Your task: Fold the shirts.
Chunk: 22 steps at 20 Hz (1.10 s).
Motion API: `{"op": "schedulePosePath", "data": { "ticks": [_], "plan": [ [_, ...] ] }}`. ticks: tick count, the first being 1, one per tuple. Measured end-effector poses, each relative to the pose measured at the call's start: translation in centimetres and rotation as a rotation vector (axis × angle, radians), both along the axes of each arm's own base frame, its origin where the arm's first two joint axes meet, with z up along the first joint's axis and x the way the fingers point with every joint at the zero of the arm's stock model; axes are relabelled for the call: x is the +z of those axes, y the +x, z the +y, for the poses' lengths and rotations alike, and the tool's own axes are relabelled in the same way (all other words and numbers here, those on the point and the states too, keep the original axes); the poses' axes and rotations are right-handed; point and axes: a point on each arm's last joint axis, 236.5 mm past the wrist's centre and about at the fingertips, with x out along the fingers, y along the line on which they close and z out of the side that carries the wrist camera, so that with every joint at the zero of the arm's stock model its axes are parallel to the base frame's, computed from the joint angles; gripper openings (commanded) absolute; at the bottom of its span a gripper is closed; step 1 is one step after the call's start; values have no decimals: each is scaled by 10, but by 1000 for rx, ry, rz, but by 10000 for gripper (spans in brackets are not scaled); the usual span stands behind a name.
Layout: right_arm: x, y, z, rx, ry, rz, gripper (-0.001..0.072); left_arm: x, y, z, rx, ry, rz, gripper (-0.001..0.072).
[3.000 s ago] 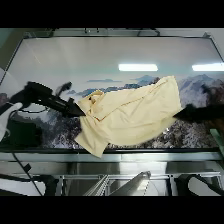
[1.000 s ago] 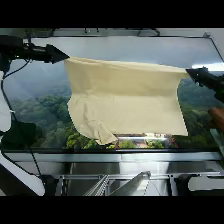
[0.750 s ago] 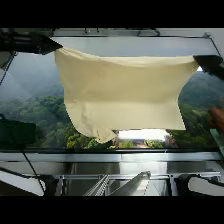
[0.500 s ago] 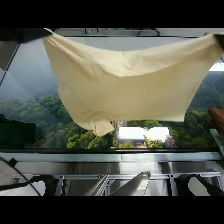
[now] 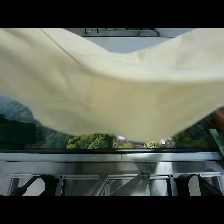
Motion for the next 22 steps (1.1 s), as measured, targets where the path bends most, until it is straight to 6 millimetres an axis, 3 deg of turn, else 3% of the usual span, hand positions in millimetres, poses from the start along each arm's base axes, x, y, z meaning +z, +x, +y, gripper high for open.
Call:
{"op": "schedulePosePath", "data": {
  "ticks": [2,5,7,10,13,16,19,22],
  "plan": [
    [-24,31,-11,79,81,123,16,-17,30,23,61,-45,101,25],
    [-87,89,-25,221,227,363,16,-64,74,29,19,-38,287,26],
    [-144,128,-33,270,325,531,16,-116,112,21,-13,-1,441,27],
    [-245,179,-39,276,448,778,16,-209,161,5,-51,41,683,26],
    [-338,216,-41,250,531,971,16,-301,198,-3,-58,47,892,26],
    [-417,242,-45,196,593,1102,16,-368,225,-7,-47,33,1008,21],
    [-465,264,-54,152,617,1141,16,-406,254,-8,-10,21,1024,22],
    [-479,287,-64,137,616,1122,16,-427,278,-4,53,-14,1011,21]
  ]
}}
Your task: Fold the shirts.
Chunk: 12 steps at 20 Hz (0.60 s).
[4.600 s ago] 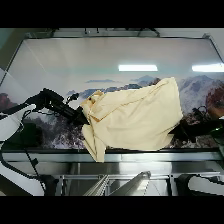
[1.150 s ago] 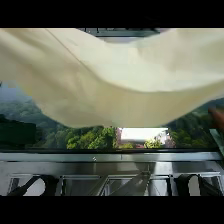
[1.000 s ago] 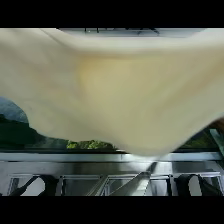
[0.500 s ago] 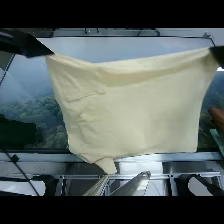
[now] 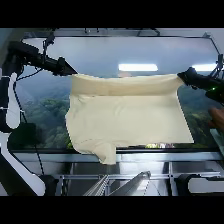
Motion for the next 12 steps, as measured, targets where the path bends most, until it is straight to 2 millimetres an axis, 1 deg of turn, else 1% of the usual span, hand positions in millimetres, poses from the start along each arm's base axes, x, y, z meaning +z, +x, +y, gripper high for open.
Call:
{"op": "schedulePosePath", "data": {
  "ticks": [2,5,8,10,12],
  "plan": [
    [-5,12,-3,7,5,-8,16,-15,2,2,23,-6,28,20],
    [-13,13,1,57,22,-1,16,-34,-8,-2,16,-15,89,20],
    [-25,-2,6,152,7,38,16,-43,-30,-11,-41,-27,166,20],
    [-37,-19,3,208,-6,94,16,-46,-46,-17,-78,-36,219,20],
    [-52,-40,-2,259,-23,170,16,-45,-63,-19,-96,-43,264,20]
  ]
}}
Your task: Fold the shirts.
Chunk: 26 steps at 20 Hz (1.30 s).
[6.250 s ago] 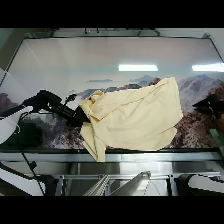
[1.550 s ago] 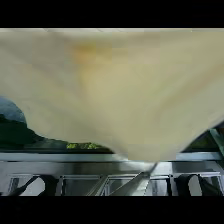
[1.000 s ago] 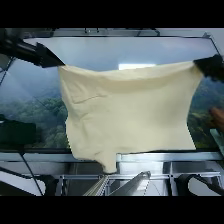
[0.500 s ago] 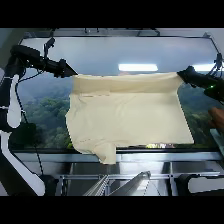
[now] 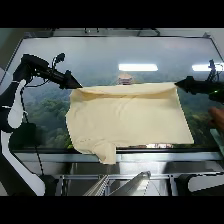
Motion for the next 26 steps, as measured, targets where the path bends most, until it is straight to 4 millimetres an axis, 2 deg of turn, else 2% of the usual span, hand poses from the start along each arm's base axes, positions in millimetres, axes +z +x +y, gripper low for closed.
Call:
{"op": "schedulePosePath", "data": {
  "ticks": [5,10,11,12,13,14,17,19,21,23,26],
  "plan": [
    [-38,-41,-8,56,-40,143,17,-12,-47,0,-2,23,119,21],
    [-54,-59,-8,76,-54,196,20,-49,-85,3,27,65,242,20],
    [-56,-60,-8,78,-56,199,53,-53,-90,3,32,68,257,22],
    [-56,-61,-8,78,-56,202,249,-57,-94,3,37,69,273,132],
    [-57,-62,-9,78,-58,207,386,-59,-96,4,40,73,281,471],
    [-57,-63,-9,73,-56,209,384,-60,-97,5,43,73,287,720],
    [-46,-70,-18,65,-55,226,382,-51,-97,9,38,64,298,705],
    [-36,-83,-35,49,-88,258,383,-40,-97,13,31,53,317,705],
    [-29,-105,-58,31,-147,313,392,-27,-103,18,25,44,332,706],
    [-26,-134,-82,3,-195,382,392,-18,-117,22,30,37,351,705],
    [-34,-178,-97,-18,-177,487,391,-12,-148,30,65,23,392,705]
  ]
}}
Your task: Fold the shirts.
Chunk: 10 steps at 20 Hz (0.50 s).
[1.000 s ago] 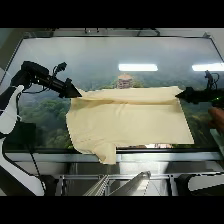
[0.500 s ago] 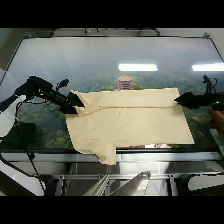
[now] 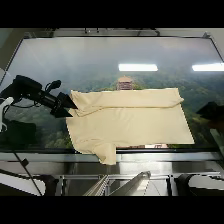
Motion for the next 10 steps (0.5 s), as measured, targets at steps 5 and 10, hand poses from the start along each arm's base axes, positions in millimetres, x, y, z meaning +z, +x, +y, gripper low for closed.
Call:
{"op": "schedulePosePath", "data": {
  "ticks": [5,10],
  "plan": [
    [-29,-60,21,23,95,131,390,-5,-57,8,112,4,74,705],
    [-48,-77,58,69,180,184,378,-15,-96,5,208,29,118,705]
  ]
}}
